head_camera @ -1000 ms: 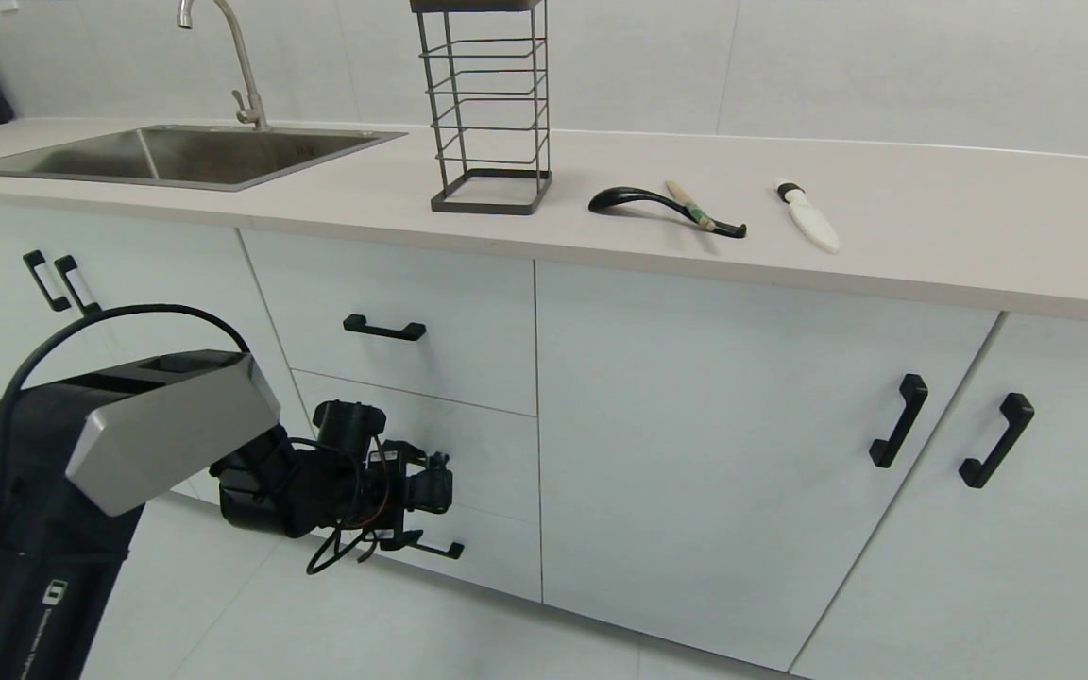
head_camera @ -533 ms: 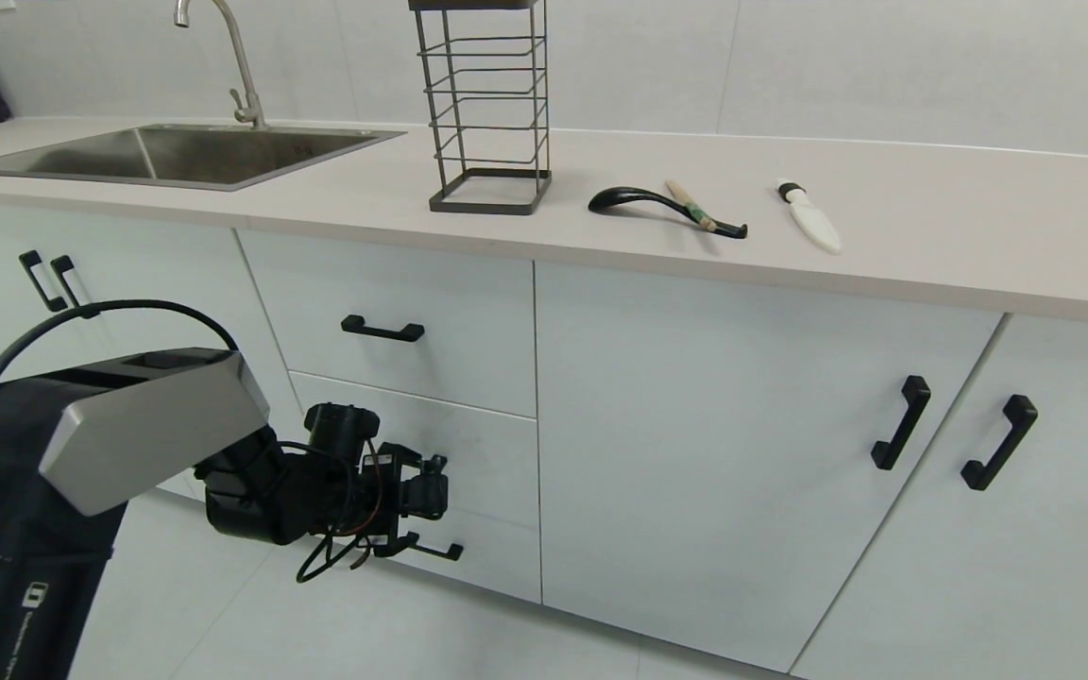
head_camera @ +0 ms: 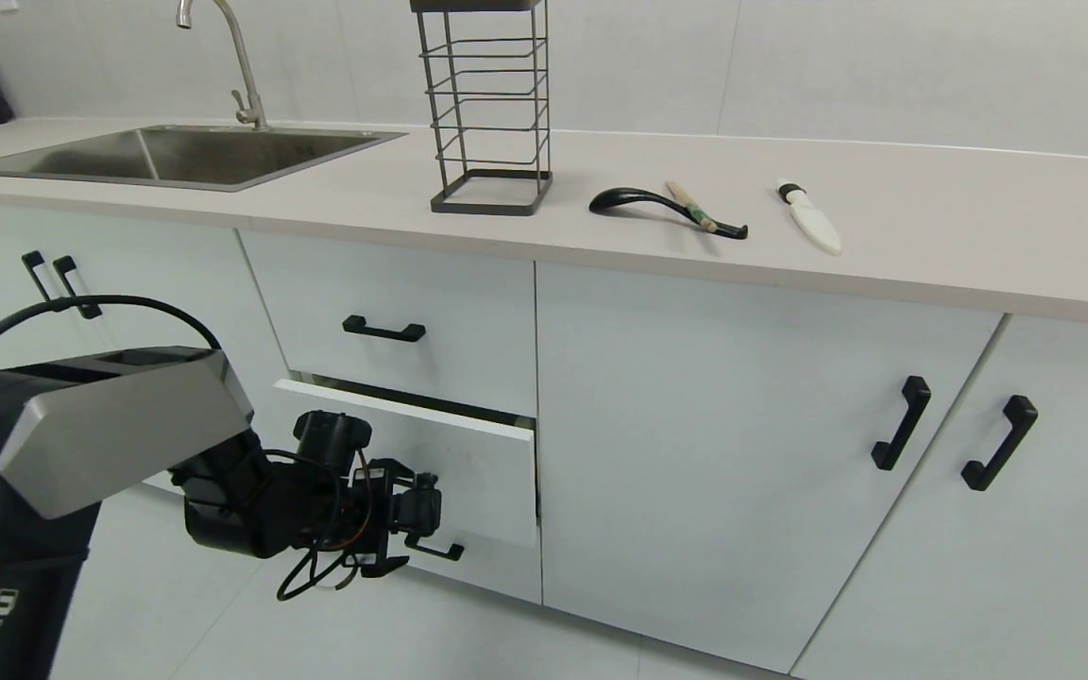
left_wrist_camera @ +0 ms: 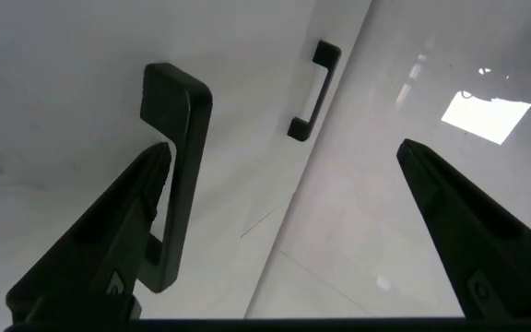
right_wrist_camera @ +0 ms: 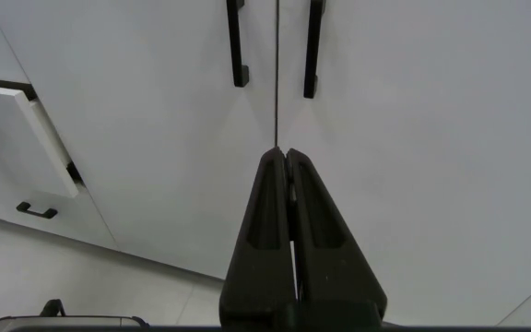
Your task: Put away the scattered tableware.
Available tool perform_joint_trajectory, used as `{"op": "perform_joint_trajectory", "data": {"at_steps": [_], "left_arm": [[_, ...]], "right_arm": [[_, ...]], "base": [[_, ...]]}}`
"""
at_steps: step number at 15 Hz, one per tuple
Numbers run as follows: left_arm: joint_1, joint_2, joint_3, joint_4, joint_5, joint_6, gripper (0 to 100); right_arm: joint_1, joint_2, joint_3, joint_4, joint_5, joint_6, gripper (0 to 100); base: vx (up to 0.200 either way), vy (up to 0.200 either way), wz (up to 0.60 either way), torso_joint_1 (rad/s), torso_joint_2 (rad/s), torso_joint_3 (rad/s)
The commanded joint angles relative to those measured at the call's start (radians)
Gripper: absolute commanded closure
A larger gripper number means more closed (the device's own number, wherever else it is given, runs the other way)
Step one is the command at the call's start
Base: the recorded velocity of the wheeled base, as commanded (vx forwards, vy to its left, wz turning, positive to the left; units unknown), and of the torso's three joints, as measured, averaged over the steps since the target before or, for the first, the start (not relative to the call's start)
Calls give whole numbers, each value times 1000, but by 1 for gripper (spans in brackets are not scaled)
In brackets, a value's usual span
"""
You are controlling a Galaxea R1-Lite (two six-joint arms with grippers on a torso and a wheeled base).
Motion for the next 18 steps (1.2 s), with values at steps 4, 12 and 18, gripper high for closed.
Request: {"op": "perform_joint_trajectory", "data": {"at_steps": [4, 12, 18], "left_arm": [[-68, -348, 218, 8, -5, -11, 0], [-159, -538, 169, 119, -3, -178, 0], [-128, -343, 17, 117, 0, -177, 0]], "right_arm": [[-1, 2, -1, 0, 1, 0, 100], [-1, 2, 0, 0, 1, 0, 100], [-1, 2, 0, 0, 1, 0, 100]], "base": [[0, 0, 0, 0, 0, 0], [0, 0, 0, 0, 0, 0], [0, 0, 0, 0, 0, 0]]}}
